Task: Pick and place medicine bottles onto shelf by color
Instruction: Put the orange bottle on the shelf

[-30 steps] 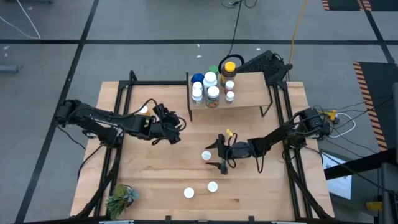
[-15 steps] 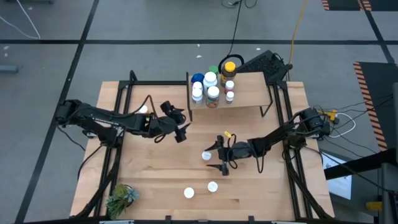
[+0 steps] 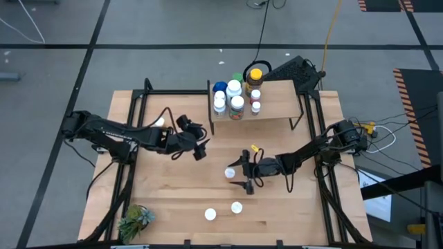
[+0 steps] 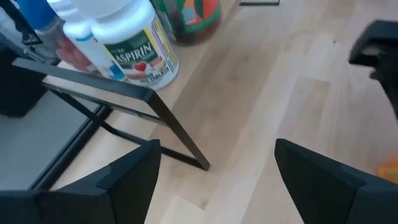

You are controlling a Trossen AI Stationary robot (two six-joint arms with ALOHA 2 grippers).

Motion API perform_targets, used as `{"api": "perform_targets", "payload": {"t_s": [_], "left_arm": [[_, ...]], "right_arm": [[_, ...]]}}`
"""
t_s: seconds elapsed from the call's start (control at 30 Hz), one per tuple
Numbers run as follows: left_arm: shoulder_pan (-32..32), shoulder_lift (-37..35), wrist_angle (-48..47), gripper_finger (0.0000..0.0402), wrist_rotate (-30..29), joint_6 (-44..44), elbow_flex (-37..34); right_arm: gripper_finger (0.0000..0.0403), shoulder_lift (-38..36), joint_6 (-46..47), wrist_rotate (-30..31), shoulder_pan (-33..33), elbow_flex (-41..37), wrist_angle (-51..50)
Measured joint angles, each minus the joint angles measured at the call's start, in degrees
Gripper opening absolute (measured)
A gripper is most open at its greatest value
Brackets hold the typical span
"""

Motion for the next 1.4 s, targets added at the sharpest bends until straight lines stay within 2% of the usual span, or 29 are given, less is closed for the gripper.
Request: {"api": "perform_targets", "payload": {"t_s": [0.1, 0.37, 0.43, 0.57, 0.63, 0.77, 0.9, 1.03, 1.2, 1.4], "left_arm": [[-0.71, 0.00, -1.12, 0.0319, 0.02, -1.55, 0.00], [-3.70, 0.00, -3.67, 0.0319, 0.57, -3.97, -0.02], [-4.45, 0.67, -0.28, 0.0319, 3.85, -3.71, -0.03], [-6.32, 6.00, 11.99, 0.0319, 15.33, 1.23, -2.25], [-7.30, 9.46, 19.32, 0.0319, 18.54, 3.58, -2.95], [-8.45, 16.19, 28.67, 0.0319, 19.50, 6.72, -3.19], [-8.75, 22.38, 36.22, 0.0319, 19.61, 10.48, -2.73], [-8.49, 26.44, 37.51, 0.0319, 19.79, 10.95, -1.59], [-7.87, 28.16, 39.13, 0.0319, 26.01, 10.72, -0.30], [-6.96, 28.20, 38.56, 0.0319, 25.51, 8.78, -0.24]], "right_arm": [[0.0320, 0.00, 1.67, 1.94, -0.13, 0.00, -0.73], [0.0320, 0.00, 6.34, 1.88, 0.27, 0.02, -4.40], [0.0320, -0.03, 6.77, 2.02, 0.86, 0.02, -4.62], [0.0320, -2.33, 6.69, 1.97, 2.50, 0.02, -5.87], [0.0320, -5.16, 7.09, 2.01, 3.61, 0.02, -9.41], [0.0320, -11.65, 9.93, 3.77, 6.35, 0.03, -19.28], [0.0320, -16.10, 11.60, 11.96, 9.38, 0.00, -27.61], [0.0320, -18.41, 11.84, 18.05, 11.50, -0.17, -30.86], [0.0320, -19.65, 12.08, 18.89, 12.02, -3.01, -27.87], [0.0320, -19.58, 13.42, 20.10, 12.04, -6.79, -20.48]]}}
